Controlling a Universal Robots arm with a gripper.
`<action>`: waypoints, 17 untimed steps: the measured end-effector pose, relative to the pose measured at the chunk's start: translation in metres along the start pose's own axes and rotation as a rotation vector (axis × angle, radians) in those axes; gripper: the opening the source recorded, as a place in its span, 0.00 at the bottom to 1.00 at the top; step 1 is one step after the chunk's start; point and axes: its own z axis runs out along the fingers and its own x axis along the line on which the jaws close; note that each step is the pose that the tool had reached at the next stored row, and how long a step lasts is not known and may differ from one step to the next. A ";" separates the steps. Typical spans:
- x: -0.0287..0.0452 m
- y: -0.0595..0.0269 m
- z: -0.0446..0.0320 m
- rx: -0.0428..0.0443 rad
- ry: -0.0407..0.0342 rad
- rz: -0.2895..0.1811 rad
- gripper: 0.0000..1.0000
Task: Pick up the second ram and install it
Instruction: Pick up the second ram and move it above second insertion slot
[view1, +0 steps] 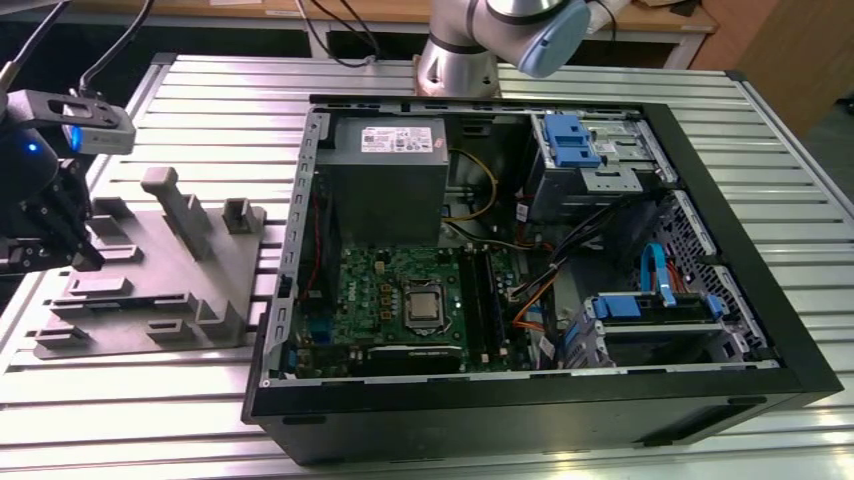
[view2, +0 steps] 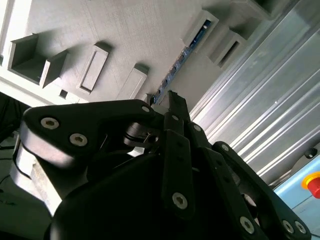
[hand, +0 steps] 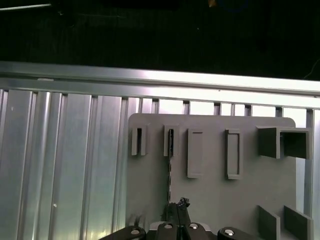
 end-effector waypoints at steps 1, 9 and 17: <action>0.0000 0.0000 0.0000 0.0000 0.0000 0.000 0.10; 0.0001 0.0000 0.0035 0.0008 -0.0012 0.000 0.10; 0.0015 -0.0016 0.0128 0.0008 -0.0014 0.006 0.10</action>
